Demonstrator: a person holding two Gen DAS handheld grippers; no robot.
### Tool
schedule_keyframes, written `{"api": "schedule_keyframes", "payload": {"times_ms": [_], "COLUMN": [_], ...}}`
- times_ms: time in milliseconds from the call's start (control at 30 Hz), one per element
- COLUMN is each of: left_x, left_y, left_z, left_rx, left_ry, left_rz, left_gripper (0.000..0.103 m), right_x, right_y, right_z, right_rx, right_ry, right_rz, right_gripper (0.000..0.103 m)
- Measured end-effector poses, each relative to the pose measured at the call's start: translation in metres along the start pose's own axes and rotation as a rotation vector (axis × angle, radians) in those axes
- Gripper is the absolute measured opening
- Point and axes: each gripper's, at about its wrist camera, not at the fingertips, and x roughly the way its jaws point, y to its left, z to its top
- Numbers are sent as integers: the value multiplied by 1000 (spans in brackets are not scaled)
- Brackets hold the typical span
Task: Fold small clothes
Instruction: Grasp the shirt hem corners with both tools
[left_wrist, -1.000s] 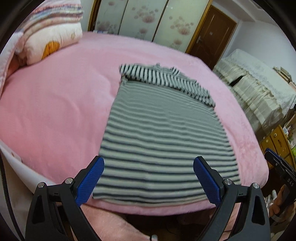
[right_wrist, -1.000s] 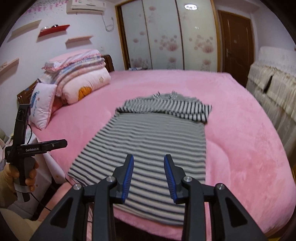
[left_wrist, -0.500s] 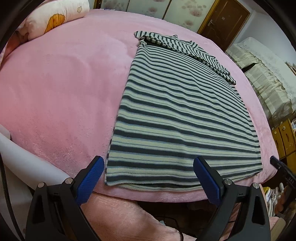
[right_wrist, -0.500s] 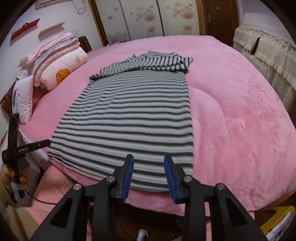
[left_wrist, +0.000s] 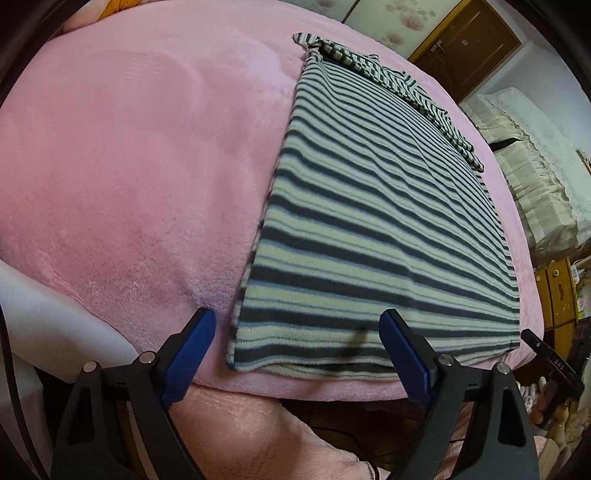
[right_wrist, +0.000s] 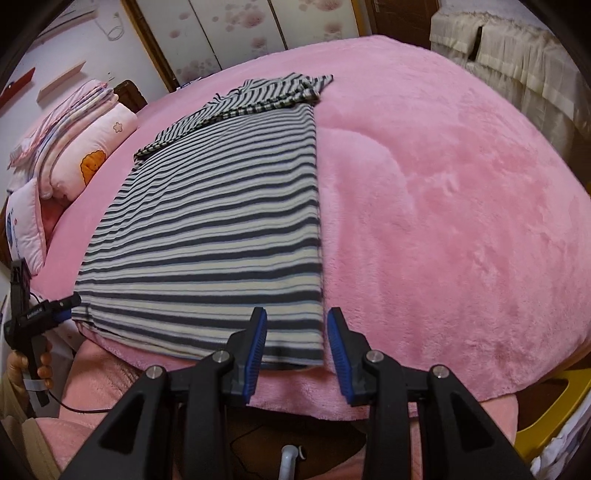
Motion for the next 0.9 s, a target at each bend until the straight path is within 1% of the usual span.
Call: {"api": "schedule_keyframes", "payload": {"times_ms": [167,300,367,433,500,600,667,700,733,767,800,833,867,900], "left_x": [3,4,4,5,3,2,2,3,3,4,5,6,7,9], "left_y": [8,9,13,17,23,32,35,36,36,38,37,37,36,35], "left_z": [-1,-3,-3,-4,-6,-7,-7,-6,-7,-7,-7,-7,-7,-8], "left_rx": [-25,-23,-26,-41,-61,-105,-123,-128,-131,-132,-133,-134,-134,-129], "left_ry": [3,8,17,21,18,15,16,17,21,23,27,35,44,56], "left_rz": [-37,-52,-66,-86,-107,-146,-163,-168,-168,-168,-172,-179,-176,-171], "left_gripper": [89,88,83,76,73,72,68,64,59,57,51,42,37,29], "right_x": [14,22,25,28,30,33,34,35,35,36,37,37,36,35], "right_y": [-7,-11,-13,-16,-18,-22,-25,-26,-26,-27,-27,-26,-26,-25], "right_z": [-3,-6,-8,-10,-11,-11,-12,-12,-12,-12,-13,-13,-13,-13], "right_rx": [32,50,60,78,93,118,133,139,142,146,150,152,150,144], "right_ry": [32,49,56,67,71,76,78,79,80,85,90,93,90,87], "right_rz": [22,40,57,87,113,150,168,180,186,203,221,229,226,224], "right_gripper": [34,34,34,34,34,34,34,33,26,21,10,9,9,9]}}
